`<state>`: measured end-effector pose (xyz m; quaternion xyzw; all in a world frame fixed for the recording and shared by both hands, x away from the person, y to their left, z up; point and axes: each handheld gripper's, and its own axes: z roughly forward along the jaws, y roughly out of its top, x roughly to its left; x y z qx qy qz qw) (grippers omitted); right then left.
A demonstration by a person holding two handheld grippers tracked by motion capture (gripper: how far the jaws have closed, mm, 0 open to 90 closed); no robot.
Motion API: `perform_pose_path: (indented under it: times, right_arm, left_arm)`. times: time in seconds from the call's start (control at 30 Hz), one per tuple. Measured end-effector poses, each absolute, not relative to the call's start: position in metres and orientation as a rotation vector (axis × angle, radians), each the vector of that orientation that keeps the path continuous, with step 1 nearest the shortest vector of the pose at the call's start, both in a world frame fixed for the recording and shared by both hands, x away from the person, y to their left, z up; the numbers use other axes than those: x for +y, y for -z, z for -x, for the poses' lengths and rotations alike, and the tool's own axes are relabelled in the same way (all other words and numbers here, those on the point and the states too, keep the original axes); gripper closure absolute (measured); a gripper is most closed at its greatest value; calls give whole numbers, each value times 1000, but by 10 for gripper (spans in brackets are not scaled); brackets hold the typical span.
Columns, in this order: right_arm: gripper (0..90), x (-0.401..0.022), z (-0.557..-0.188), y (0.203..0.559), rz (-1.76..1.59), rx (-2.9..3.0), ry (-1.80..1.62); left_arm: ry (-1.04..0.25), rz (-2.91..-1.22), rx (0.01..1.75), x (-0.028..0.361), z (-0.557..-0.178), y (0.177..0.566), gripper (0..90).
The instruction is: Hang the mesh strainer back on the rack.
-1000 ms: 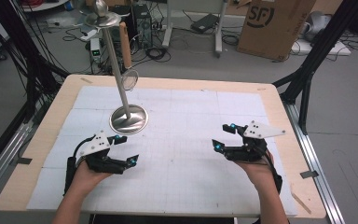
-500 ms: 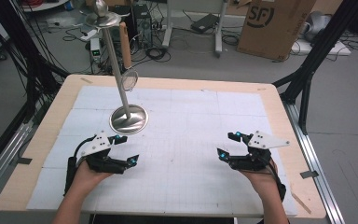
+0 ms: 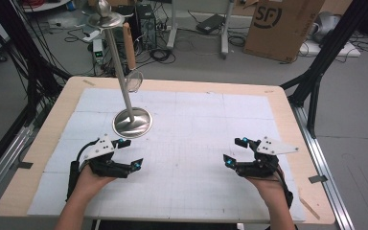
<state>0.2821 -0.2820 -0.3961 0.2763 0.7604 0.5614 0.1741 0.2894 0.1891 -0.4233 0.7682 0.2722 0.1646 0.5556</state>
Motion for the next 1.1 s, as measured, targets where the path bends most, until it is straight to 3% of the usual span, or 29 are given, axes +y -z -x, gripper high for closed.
perform_pose_path:
  times: [1.1]
  right_arm:
    - [216, -278, -288, 409, -826, 2222, -1548]
  left_arm:
    - [-401, -1787, 655, 195, -289, 421, 170]
